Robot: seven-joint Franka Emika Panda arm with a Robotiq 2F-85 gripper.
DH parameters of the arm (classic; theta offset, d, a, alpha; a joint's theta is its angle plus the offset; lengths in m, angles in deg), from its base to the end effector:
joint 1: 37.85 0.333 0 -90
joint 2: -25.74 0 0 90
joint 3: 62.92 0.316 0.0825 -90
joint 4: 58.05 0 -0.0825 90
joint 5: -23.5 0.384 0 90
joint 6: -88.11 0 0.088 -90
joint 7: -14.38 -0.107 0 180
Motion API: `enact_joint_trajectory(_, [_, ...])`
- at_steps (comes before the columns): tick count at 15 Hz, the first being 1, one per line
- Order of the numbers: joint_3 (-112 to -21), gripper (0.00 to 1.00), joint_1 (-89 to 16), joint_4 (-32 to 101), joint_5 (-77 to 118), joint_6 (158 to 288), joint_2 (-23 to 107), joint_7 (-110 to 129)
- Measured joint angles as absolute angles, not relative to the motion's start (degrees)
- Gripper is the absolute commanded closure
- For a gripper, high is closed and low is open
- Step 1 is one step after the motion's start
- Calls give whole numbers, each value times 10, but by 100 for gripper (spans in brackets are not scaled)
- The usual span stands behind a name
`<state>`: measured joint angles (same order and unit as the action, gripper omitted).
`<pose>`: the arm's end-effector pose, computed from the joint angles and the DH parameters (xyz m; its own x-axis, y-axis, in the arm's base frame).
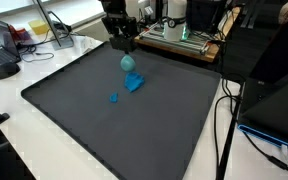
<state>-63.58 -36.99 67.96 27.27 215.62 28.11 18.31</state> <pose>0.5341 0.0039 0.3633 0.9994 0.0319 -0.0127 0.0312 -0.9982 -0.0521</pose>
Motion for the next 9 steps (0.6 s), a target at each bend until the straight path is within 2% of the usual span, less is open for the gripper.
enact_joint_trajectory(9, [-634, 79, -369, 677, 251, 2116, 266, 170])
